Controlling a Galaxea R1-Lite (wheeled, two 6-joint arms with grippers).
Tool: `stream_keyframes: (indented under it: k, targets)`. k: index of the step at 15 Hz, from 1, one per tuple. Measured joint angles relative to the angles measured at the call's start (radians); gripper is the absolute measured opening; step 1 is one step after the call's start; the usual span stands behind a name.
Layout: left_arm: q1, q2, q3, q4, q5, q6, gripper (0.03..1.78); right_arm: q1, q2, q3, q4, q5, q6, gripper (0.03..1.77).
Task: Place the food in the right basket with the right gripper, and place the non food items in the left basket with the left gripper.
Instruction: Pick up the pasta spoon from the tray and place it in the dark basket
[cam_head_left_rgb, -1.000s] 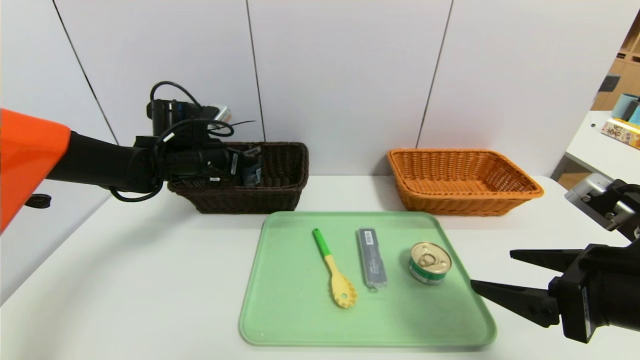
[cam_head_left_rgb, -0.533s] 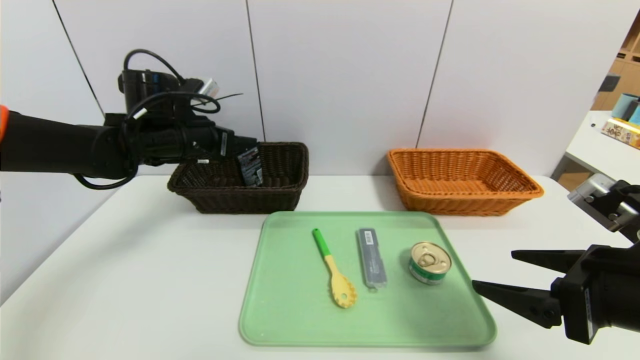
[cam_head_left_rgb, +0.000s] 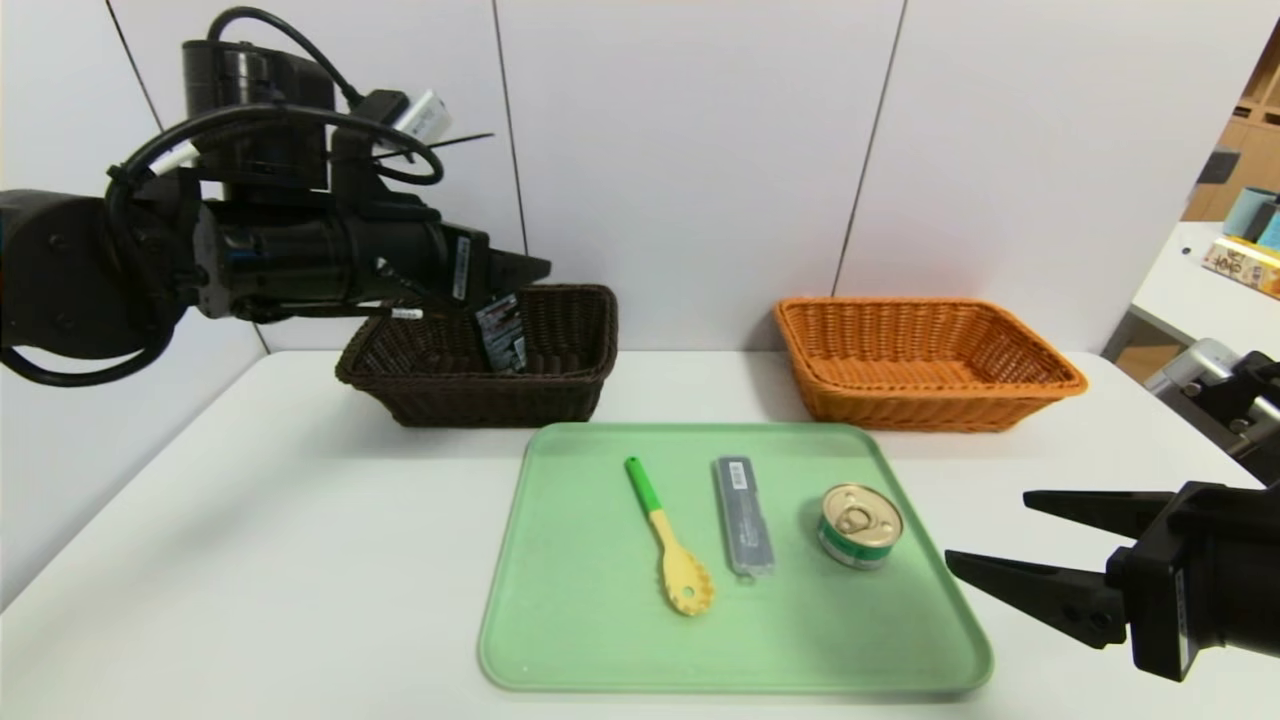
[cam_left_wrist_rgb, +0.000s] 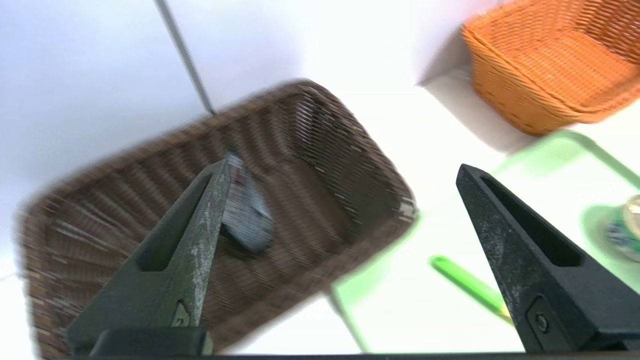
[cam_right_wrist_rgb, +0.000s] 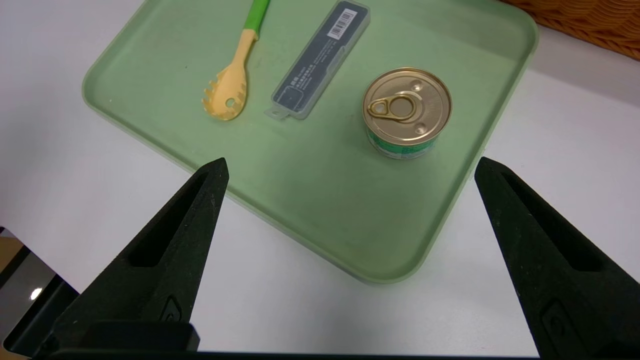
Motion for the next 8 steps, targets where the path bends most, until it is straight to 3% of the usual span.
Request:
stream_keyframes:
  k: [3, 6, 8]
  targets:
    - [-0.173, -0.015, 0.065, 0.005, 0.218, -0.112, 1.64, -0.004, -0.001, 0.006, 0.000, -0.001, 0.000, 1.70]
    - [-0.306, -0.018, 0.101, 0.046, 0.368, -0.191, 1.66, -0.010, 0.001, 0.008, -0.001, 0.000, 0.001, 1.70]
    - [-0.347, -0.001, 0.101, 0.082, 0.441, -0.261, 1.67, -0.011, 0.002, 0.008, -0.005, 0.001, 0.000, 1.70]
